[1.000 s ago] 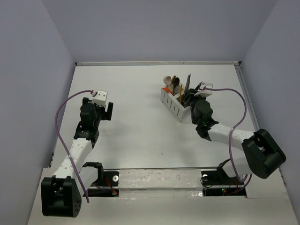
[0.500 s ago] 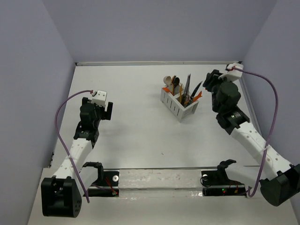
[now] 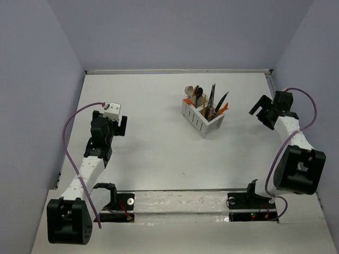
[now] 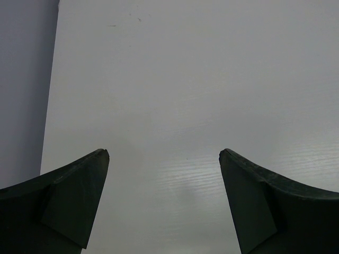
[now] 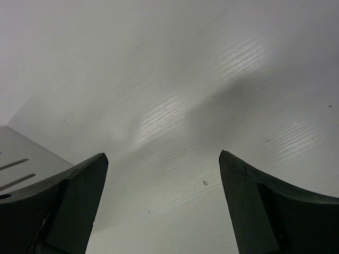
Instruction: Sort the eating utensils into containers
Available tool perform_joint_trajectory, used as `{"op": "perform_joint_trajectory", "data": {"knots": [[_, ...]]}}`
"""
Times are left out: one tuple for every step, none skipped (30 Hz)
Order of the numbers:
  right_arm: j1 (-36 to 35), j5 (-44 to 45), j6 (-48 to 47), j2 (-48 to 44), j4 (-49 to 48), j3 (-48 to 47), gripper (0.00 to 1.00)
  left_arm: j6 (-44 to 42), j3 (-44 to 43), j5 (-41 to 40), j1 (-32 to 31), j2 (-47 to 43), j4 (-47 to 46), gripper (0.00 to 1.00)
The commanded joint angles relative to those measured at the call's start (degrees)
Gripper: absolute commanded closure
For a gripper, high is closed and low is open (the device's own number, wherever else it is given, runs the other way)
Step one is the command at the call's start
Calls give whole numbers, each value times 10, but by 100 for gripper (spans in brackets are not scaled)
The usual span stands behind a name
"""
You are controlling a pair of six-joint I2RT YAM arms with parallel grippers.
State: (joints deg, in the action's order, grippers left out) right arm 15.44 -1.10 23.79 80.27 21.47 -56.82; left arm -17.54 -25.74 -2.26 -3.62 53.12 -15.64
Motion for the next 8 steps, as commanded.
{"op": "perform_joint_trajectory", "data": {"knots": [[-3, -29, 21, 5, 5, 1, 8, -7, 10, -10, 5, -1, -40, 1], [-3, -14, 22, 7, 4, 6, 8, -7, 10, -11, 5, -2, -40, 1], [-3, -7, 21, 10, 3, 9, 8, -7, 10, -13, 5, -2, -41, 1], [-3, -1, 17, 10, 2, 13, 8, -7, 11, -13, 5, -1, -42, 1], [-3, -3, 14, 9, -1, 17, 9, -7, 11, -14, 5, -1, -43, 1], [-3, -7, 12, 1, -14, 30, 9, -8, 12, -14, 5, -1, -43, 1], [-3, -13, 10, -5, -25, 37, 9, -8, 12, -15, 5, -1, -44, 1], [-3, -15, 12, -10, -34, 44, 9, -7, 12, -16, 5, -1, -45, 1]]}}
